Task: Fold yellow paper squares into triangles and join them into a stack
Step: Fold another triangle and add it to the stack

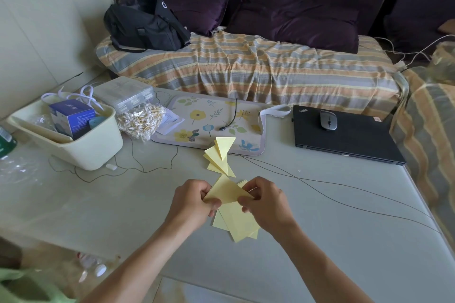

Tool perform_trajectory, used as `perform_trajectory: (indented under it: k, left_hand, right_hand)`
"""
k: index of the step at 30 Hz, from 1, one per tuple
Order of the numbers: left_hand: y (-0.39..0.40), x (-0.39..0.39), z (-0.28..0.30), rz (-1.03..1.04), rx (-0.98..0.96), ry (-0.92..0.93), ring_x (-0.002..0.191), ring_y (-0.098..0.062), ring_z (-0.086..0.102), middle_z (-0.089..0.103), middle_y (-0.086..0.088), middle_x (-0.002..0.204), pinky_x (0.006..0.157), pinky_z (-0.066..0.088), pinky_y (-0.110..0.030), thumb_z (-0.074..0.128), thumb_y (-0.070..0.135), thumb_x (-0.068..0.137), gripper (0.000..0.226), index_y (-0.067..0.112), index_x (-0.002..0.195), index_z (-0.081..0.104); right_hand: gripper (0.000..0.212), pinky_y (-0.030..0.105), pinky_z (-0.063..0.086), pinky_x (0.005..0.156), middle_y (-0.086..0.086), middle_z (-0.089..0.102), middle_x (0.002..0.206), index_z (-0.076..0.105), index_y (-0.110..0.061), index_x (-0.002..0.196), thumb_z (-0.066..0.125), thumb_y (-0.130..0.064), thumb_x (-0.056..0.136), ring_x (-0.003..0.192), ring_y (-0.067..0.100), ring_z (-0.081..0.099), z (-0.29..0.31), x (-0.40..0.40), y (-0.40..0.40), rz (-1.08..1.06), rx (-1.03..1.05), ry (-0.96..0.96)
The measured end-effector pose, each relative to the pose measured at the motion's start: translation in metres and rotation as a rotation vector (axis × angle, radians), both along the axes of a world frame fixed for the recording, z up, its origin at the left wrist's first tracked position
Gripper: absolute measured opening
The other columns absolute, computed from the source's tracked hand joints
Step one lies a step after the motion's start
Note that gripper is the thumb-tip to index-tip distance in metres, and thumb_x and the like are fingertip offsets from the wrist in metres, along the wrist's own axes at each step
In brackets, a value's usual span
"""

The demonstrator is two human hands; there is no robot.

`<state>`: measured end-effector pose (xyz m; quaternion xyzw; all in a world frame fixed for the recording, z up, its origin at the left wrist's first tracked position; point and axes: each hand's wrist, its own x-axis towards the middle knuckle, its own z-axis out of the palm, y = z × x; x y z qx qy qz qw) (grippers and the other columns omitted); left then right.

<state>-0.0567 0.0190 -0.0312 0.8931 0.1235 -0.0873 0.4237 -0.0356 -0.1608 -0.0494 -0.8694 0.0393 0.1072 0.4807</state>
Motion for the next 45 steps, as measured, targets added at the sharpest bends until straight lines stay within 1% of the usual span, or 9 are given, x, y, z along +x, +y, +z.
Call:
perform_trajectory:
  k: [5, 11, 14, 19, 24, 28, 30, 34, 45]
  left_hand:
    - [-0.002, -0.001, 0.001, 0.042, 0.0, 0.013, 0.053, -0.01, 0.055, 0.072, -0.001, 0.062, 0.043, 0.035, -0.017, 0.071, 0.012, 0.081, 0.004, 0.01, 0.077, 0.069]
    - [-0.001, -0.002, 0.0, 0.105, -0.041, 0.069, 0.064, -0.013, 0.064, 0.075, -0.004, 0.071, 0.052, 0.04, -0.022, 0.07, 0.011, 0.083, 0.021, 0.021, 0.098, 0.06]
    - [-0.001, -0.002, -0.001, 0.119, -0.085, 0.104, 0.072, -0.016, 0.067, 0.076, -0.005, 0.079, 0.057, 0.042, -0.024, 0.069, 0.012, 0.087, 0.03, 0.022, 0.109, 0.052]
    - [-0.003, 0.001, -0.005, 0.095, -0.195, 0.151, 0.068, -0.013, 0.067, 0.074, -0.004, 0.086, 0.07, 0.051, -0.026, 0.068, 0.014, 0.094, 0.043, 0.023, 0.125, 0.04]
    - [-0.004, 0.002, -0.002, 0.074, -0.289, 0.189, 0.066, -0.011, 0.068, 0.073, -0.005, 0.084, 0.085, 0.057, -0.034, 0.068, 0.024, 0.094, 0.048, 0.029, 0.13, 0.036]
    - [-0.007, 0.001, 0.003, -0.046, -0.071, 0.06, 0.085, -0.01, 0.061, 0.063, 0.001, 0.095, 0.066, 0.043, -0.021, 0.077, 0.057, 0.078, 0.036, 0.036, 0.103, 0.064]
    - [-0.008, 0.001, 0.002, -0.088, 0.079, -0.112, 0.083, -0.007, 0.059, 0.063, 0.007, 0.09, 0.062, 0.039, -0.013, 0.081, 0.047, 0.079, 0.021, 0.031, 0.09, 0.072]
    - [-0.008, 0.002, 0.003, 0.008, 0.074, -0.233, 0.054, -0.005, 0.052, 0.056, 0.011, 0.053, 0.05, 0.037, -0.015, 0.083, 0.027, 0.078, 0.009, 0.027, 0.074, 0.076]
    - [-0.011, -0.002, 0.008, 0.036, -0.036, -0.2, 0.058, 0.005, 0.065, 0.07, 0.017, 0.058, 0.054, 0.042, -0.005, 0.089, 0.015, 0.074, 0.01, 0.022, 0.075, 0.082]
  right_hand:
    - [0.012, 0.023, 0.049, 0.055, 0.008, 0.07, 0.082, 0.06, -0.013, 0.098, 0.062, -0.004, 0.09, 0.069, 0.014, 0.066, -0.01, 0.002, -0.001, -0.129, -0.024, -0.061]
    - [0.024, 0.036, 0.05, 0.062, 0.002, 0.062, 0.086, 0.061, -0.015, 0.096, 0.046, 0.002, 0.089, 0.077, 0.023, 0.057, -0.018, 0.001, -0.002, -0.143, -0.232, -0.32]
    - [0.029, 0.029, 0.048, 0.077, -0.004, 0.06, 0.098, 0.067, -0.02, 0.095, 0.054, 0.001, 0.079, 0.09, 0.017, 0.056, -0.015, -0.002, 0.005, 0.068, -0.232, -0.517]
    - [0.027, 0.028, 0.03, 0.097, -0.017, 0.061, 0.121, 0.068, -0.036, 0.109, 0.065, -0.023, 0.086, 0.117, 0.012, 0.048, -0.017, -0.007, 0.01, 0.362, -0.397, -0.416]
    - [0.004, 0.03, 0.035, 0.089, -0.012, 0.068, 0.099, 0.072, -0.03, 0.094, 0.07, -0.031, 0.09, 0.097, 0.016, 0.06, -0.018, -0.004, 0.009, 0.305, -0.369, -0.51]
    - [0.006, 0.036, 0.05, 0.076, -0.007, 0.067, 0.082, 0.071, -0.025, 0.087, 0.068, -0.022, 0.09, 0.078, 0.019, 0.062, -0.022, -0.003, 0.009, 0.265, -0.347, -0.506]
    - [0.007, 0.036, 0.051, 0.075, -0.007, 0.069, 0.082, 0.072, -0.025, 0.088, 0.066, -0.023, 0.091, 0.077, 0.019, 0.063, -0.023, -0.002, 0.009, 0.26, -0.304, -0.486]
    - [0.01, 0.035, 0.049, 0.077, -0.005, 0.07, 0.087, 0.073, -0.025, 0.091, 0.063, -0.023, 0.093, 0.081, 0.022, 0.063, -0.023, -0.002, 0.01, 0.258, -0.314, -0.459]
    - [0.009, 0.019, 0.046, 0.063, -0.013, 0.065, 0.076, 0.072, -0.021, 0.084, 0.068, -0.019, 0.092, 0.068, 0.002, 0.056, -0.014, -0.006, 0.014, 0.232, -0.14, -0.395]
